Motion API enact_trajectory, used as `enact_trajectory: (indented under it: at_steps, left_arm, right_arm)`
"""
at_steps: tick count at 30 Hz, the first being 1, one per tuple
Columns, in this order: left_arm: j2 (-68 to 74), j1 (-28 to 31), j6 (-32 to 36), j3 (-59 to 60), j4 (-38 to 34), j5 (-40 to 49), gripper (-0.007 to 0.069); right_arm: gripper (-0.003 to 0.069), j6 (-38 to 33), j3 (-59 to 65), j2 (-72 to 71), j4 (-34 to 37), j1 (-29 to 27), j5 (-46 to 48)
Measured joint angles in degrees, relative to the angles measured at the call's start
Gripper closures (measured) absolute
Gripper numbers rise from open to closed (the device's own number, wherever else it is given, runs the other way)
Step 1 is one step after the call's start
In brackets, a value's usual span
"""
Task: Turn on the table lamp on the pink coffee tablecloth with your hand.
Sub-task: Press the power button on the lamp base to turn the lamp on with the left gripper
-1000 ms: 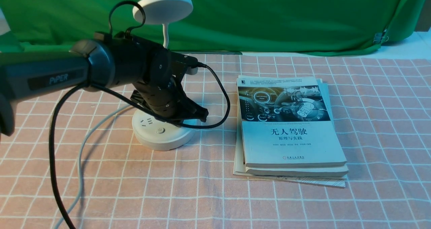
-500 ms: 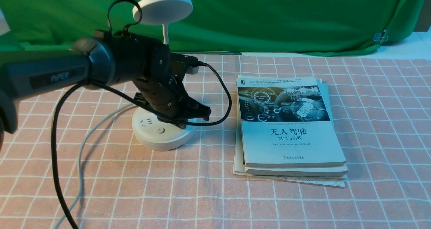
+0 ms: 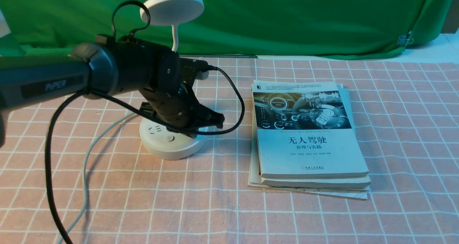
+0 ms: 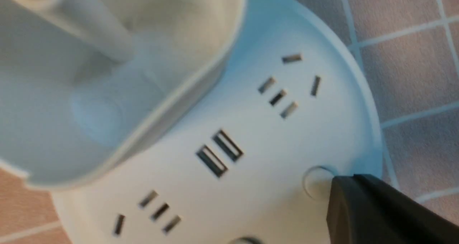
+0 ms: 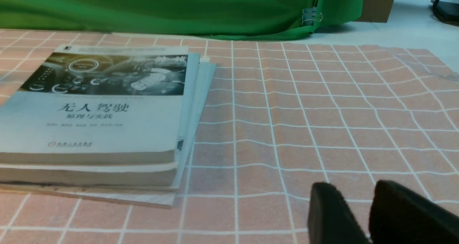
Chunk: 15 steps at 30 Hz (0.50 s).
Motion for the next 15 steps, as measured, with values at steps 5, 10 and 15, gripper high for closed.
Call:
enact_trajectory:
  at_steps: [5,10,15]
  left_arm:
    - [0.6,0.1,-2.6,0.0,2.7,-1.3,0.0624]
    - [1.2,0.1,-2.7,0.0,2.9,-2.1,0.0624]
    - [2.2,0.1,-2.7,-0.5,2.7,-1.2,0.0624]
  right_arm:
    - [0.0419,0.0,0.0,0.0,0.0,0.0,0.0]
    - [0.0419,0.0,0.0,0.0,0.0,0.0,0.0]
    - [0.0419,0.0,0.0,0.0,0.0,0.0,0.0]
